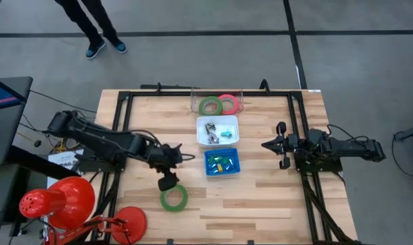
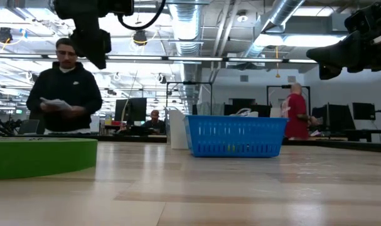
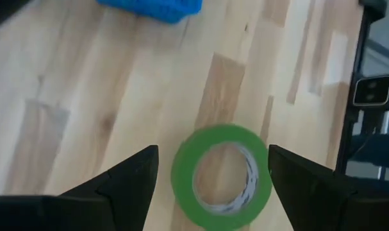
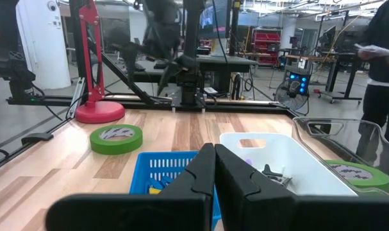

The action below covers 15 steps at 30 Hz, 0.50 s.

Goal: Pick and place Stapler, Stapler remover, tape
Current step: Put the green tape into the transparent bin

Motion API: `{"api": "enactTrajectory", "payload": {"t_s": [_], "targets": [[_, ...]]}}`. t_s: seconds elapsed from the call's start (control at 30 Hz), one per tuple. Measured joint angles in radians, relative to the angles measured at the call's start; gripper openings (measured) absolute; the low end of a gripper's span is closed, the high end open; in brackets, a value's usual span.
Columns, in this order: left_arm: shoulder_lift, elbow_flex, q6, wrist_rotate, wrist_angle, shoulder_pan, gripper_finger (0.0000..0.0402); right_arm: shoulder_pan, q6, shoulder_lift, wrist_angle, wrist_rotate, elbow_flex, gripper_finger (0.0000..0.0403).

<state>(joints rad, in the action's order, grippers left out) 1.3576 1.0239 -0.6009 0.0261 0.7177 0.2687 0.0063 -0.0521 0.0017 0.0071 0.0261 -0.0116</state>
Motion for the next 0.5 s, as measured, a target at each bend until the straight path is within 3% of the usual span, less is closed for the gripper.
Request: {"api": "enactTrajectory", "payload": {"t_s": [0.33, 0.5], "targets": [[0.074, 0.003, -0.087, 0.000, 0.010, 0.054, 0.0283, 0.000, 0.000, 0.000, 0.000, 0.000, 0.000, 0.0001], [0.078, -0.021, -0.011, -0.033, 0.007, 0.089, 0.0282, 0.000, 0.000, 0.000, 0.000, 0.000, 0.000, 0.0001]]}}
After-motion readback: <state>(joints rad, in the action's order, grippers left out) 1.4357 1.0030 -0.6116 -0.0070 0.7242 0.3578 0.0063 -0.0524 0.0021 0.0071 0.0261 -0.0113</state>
